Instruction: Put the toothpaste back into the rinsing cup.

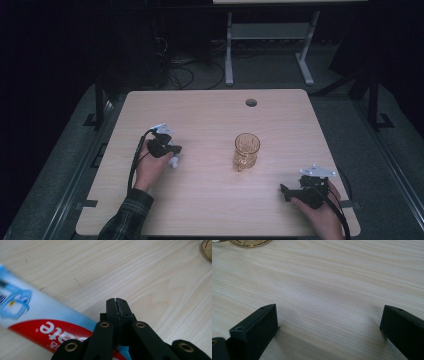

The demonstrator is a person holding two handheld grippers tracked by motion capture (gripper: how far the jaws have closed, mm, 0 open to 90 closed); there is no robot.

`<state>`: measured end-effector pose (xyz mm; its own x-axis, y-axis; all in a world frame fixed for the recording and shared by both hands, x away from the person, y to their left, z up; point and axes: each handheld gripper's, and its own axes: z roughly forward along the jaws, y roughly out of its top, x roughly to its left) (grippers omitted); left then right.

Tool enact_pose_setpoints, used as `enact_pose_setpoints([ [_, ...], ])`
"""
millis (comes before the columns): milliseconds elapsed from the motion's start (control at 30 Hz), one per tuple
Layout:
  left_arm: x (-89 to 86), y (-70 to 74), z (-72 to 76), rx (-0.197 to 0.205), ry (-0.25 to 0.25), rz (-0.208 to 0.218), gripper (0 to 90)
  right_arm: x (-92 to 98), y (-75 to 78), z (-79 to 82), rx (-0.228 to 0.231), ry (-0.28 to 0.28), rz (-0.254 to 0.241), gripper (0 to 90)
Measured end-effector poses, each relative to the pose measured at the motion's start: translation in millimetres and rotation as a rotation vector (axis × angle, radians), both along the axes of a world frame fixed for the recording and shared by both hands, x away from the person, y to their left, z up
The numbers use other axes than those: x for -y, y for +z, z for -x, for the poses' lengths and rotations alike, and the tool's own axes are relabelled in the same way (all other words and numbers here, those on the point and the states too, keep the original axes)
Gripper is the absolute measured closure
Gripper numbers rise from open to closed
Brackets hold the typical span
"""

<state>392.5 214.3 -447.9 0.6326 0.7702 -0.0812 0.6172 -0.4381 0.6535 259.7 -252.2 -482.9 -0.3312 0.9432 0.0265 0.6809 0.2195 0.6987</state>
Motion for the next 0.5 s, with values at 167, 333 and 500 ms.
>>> enact_pose_setpoints([
  [167,-8.0,-2.8,6.3,-0.008,-0.003,-0.013,90.0,0.0,0.0,0.0,0.000,0.000,0.000,0.8],
  [333,-14.3,-4.0,13.0,-0.011,0.002,-0.024,90.0,-0.1,0.0,0.0,-0.001,0.000,0.000,0.8],
  [500,-20.6,-4.5,17.9,-0.014,0.008,-0.040,90.0,0.0,0.0,0.0,0.000,0.000,0.000,0.8],
])
